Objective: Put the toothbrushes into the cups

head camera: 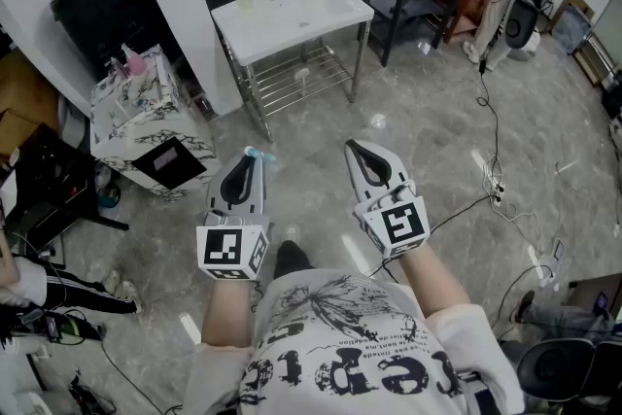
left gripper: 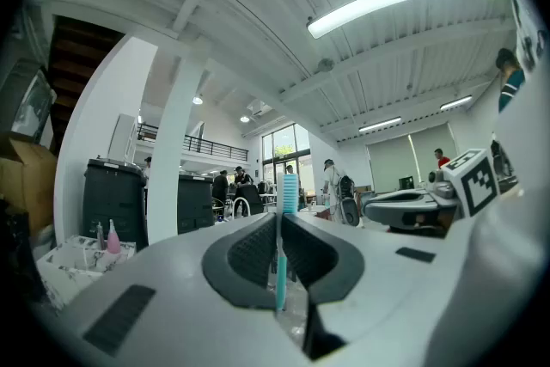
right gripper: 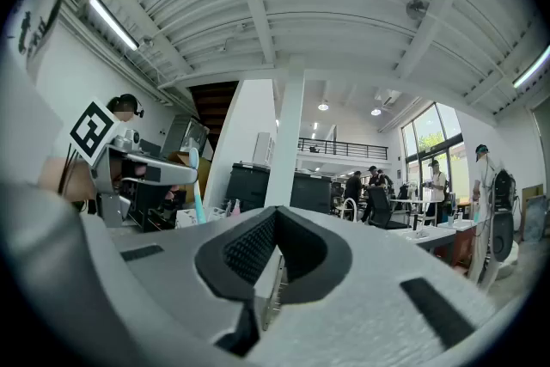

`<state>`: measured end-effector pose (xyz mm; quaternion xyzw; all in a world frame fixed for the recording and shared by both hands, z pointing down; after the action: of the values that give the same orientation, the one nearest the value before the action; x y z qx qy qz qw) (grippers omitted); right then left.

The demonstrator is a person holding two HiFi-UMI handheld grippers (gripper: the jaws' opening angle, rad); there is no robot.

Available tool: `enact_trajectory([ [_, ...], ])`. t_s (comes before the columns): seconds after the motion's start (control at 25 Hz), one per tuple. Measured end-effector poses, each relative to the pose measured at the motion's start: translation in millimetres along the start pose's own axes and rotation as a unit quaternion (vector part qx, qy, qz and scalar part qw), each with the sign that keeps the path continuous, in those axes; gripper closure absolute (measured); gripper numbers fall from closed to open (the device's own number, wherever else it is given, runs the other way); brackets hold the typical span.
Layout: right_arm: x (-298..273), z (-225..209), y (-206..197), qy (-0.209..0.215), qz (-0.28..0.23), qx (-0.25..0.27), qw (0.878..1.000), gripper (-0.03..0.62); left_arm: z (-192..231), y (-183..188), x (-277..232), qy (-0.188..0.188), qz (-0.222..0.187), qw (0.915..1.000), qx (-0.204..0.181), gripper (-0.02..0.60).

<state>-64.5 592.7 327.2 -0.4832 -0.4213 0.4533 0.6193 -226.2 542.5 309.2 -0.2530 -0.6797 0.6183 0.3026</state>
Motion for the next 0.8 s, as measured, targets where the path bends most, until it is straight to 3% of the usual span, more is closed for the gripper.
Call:
enact_trajectory([
  [0.48, -30, -36, -31, -0.021, 0.023, -0.042, 0.999, 0.602, 13, -28, -38, 0.003, 0.02, 0.9997, 0.013, 0.557],
  [0.8, -135, -44, -53, -0.024, 0.037, -0.047, 0.998, 0.6, 92, -50, -104, -0.009, 0.004, 0.9997, 0.021, 0.557],
])
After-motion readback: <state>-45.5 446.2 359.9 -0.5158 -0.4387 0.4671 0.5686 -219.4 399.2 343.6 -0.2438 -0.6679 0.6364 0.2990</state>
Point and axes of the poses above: the fingertips, and each gripper's own axes: x backward along the fingers, z to its left, y out of its top, the point moved 2 cm from there along x, backward along the fingers, and after that the axes turned 2 degrees about -z, right-handed, at the moved point
